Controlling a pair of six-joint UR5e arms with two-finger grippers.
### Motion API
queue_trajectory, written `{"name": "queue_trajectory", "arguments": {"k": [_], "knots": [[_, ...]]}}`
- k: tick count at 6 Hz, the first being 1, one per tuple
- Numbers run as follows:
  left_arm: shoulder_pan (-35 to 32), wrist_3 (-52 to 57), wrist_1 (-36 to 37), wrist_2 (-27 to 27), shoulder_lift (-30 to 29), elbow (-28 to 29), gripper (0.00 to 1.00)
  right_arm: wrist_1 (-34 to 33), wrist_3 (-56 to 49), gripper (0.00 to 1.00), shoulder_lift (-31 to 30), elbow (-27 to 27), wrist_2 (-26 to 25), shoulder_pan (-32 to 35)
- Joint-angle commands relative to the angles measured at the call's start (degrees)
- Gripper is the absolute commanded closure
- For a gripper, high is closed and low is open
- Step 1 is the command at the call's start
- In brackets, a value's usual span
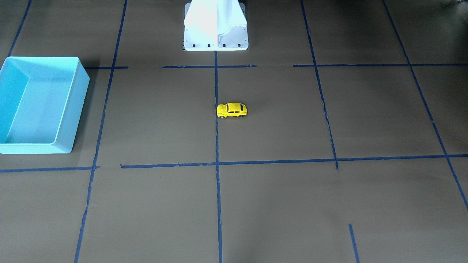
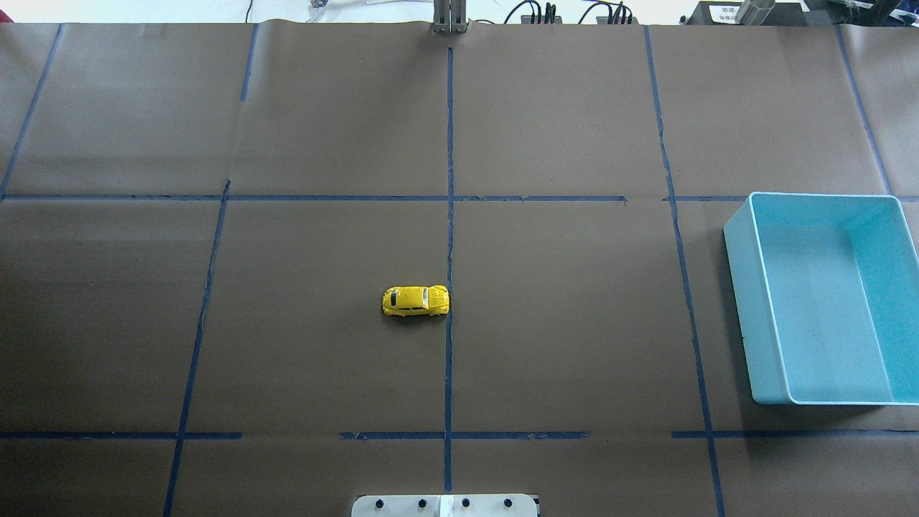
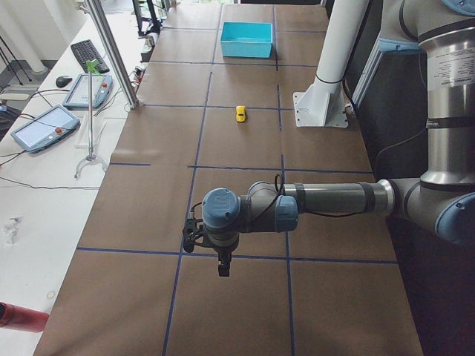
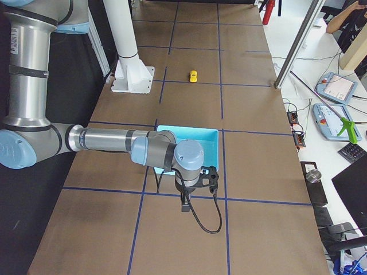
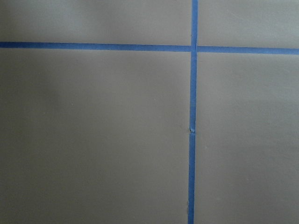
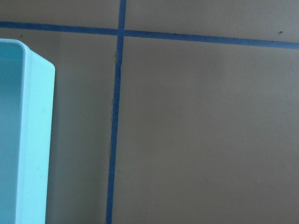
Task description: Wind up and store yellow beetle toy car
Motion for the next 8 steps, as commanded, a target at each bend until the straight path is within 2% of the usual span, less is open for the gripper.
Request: {"name": "queue_trajectory", "arguments": {"k": [1, 2, 3, 4, 5, 6, 7, 8], "knots": [[0.01, 0.30, -0.35, -0.09, -0.72, -1.08, 0.00, 0.00, 0.00, 0.00, -0.08, 0.00, 0.11, 0.00], [2.97, 0.39, 0.00, -0.09, -1.25, -3.44, 0.00, 0.00, 0.00, 0.00, -0.08, 0.00, 0.11, 0.00], [12.31, 0.31, 2.96, 0.00, -1.34, -11.47, 0.00, 0.00, 0.00, 0.00, -0.08, 0.00, 0.11, 0.00], [15.53, 0.31, 11.43, 0.09, -3.77, -16.94, 0.00, 0.00, 0.00, 0.00, -0.08, 0.00, 0.11, 0.00], [18.96, 0.31, 16.30, 1.92, -7.71, -21.26, 0.00, 0.09, 0.00, 0.00, -0.17, 0.00, 0.11, 0.00], [22.30, 0.22, 17.13, 9.50, -8.89, -27.83, 0.00, 0.09, 0.00, 0.00, -0.17, -0.09, 0.11, 0.00], [28.60, 0.22, 17.23, 11.67, -10.12, -31.46, 0.00, 0.09, 0.00, 0.00, -0.25, -0.18, 0.02, 0.00], [33.71, 0.22, 17.31, 11.86, -13.96, -31.50, 0.00, 0.09, 0.00, 0.00, -0.25, -0.18, 0.11, 0.00]]}}
